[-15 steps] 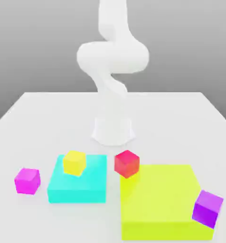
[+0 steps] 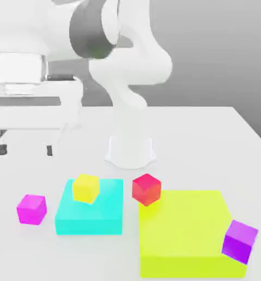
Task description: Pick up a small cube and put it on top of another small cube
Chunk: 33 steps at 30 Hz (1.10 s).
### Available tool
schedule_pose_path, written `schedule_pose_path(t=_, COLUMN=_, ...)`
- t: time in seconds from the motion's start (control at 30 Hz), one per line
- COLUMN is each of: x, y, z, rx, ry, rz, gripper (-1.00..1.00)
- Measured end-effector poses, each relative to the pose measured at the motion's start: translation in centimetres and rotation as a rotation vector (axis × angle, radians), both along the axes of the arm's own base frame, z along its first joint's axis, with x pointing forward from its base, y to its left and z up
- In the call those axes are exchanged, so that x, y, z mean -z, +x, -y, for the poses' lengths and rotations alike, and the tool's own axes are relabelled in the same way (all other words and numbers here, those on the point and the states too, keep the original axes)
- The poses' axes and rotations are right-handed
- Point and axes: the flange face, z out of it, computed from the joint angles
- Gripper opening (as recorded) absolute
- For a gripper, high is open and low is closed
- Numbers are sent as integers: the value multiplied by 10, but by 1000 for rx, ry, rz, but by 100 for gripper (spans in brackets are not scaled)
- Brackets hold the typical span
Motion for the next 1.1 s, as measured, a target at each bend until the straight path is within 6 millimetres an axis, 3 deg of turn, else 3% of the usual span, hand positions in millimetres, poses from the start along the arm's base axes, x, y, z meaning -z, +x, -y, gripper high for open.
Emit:
schedule_pose_path(t=0.1, x=59, y=-39, z=31, rx=35, ry=3, rz=-99, gripper=0)
schedule_pose_path(t=0.2, x=109, y=-83, z=49, rx=51, ry=2, rz=-198, gripper=0)
schedule_pose_path(t=0.5, x=183, y=-93, z=51, rx=41, ry=-3, rz=-229, gripper=0)
schedule_pose_path(t=0.53, x=188, y=-94, z=50, rx=41, ry=-1, rz=-229, gripper=-100)
schedule_pose_path(t=0.77, x=188, y=-94, z=50, rx=41, ry=1, rz=-230, gripper=-100)
schedule_pose_path(t=1.03, x=133, y=-93, z=51, rx=41, ry=-1, rz=-229, gripper=-100)
schedule_pose_path(t=1.1, x=120, y=-83, z=30, rx=20, ry=19, rz=-222, gripper=-100)
